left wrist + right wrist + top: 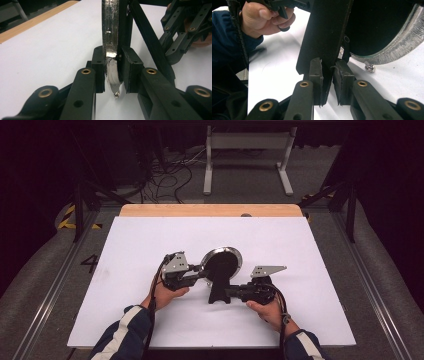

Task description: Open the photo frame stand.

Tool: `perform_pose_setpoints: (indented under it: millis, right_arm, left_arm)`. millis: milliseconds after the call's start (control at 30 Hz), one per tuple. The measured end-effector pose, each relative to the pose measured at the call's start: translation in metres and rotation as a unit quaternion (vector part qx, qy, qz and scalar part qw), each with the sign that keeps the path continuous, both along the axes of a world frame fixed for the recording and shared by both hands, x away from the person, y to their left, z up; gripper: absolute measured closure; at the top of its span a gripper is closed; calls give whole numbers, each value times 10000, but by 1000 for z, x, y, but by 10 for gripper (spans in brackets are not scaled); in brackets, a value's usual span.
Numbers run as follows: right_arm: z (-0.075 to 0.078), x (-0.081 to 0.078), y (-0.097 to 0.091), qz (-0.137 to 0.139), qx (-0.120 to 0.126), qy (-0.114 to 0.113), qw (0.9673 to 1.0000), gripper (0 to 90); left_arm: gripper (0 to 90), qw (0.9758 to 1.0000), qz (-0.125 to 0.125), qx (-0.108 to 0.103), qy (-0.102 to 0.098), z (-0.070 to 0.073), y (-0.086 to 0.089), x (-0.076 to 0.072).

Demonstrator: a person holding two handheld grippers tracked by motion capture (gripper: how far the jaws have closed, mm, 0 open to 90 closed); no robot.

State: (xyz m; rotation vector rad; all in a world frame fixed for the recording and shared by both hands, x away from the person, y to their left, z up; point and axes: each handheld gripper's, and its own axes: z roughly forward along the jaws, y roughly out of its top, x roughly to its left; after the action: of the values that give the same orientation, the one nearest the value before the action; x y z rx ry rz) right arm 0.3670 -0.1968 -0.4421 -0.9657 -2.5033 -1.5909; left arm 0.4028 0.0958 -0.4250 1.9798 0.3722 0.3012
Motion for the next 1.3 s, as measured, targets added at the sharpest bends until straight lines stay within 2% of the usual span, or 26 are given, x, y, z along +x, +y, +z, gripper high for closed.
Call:
perform_pose_setpoints:
  millis: [300, 367, 500, 567, 800, 1033, 1233, 1300]
  right_arm:
    - [1, -1, 0, 11, -24, 6, 10000, 780]
    - [1, -1, 0, 25, -37, 6, 10000, 780]
    - [2, -3, 1, 67, -62, 16, 10000, 774]
    - [3, -4, 2, 72, -94, 5, 9999, 772]
    - [4, -7, 3, 95, -212, -54, 9997, 769]
    - [4, -9, 2, 101, -357, -72, 9993, 772]
    - [4, -14, 2, 169, -426, -33, 9989, 785]
    - [3, -15, 2, 161, -480, 5, 9987, 796]
  left_arm:
    - [747, 9990, 120, 155, -399, 0, -1, -5]
    - [747, 9981, 139, 254, -538, 0, -1, -6]
    - [749, 9971, 201, 312, -663, -1, 0, -7]
    - [748, 9972, 204, 307, -657, -1, 0, -7]
    - [752, 9952, 268, 441, -830, -3, 1, -13]
    - [766, 9922, 281, 614, -1046, -5, -1, -22]
    - [773, 9909, 243, 768, -1077, -8, 1, -27]
    - [774, 9919, 203, 717, -1025, -9, 2, -27]
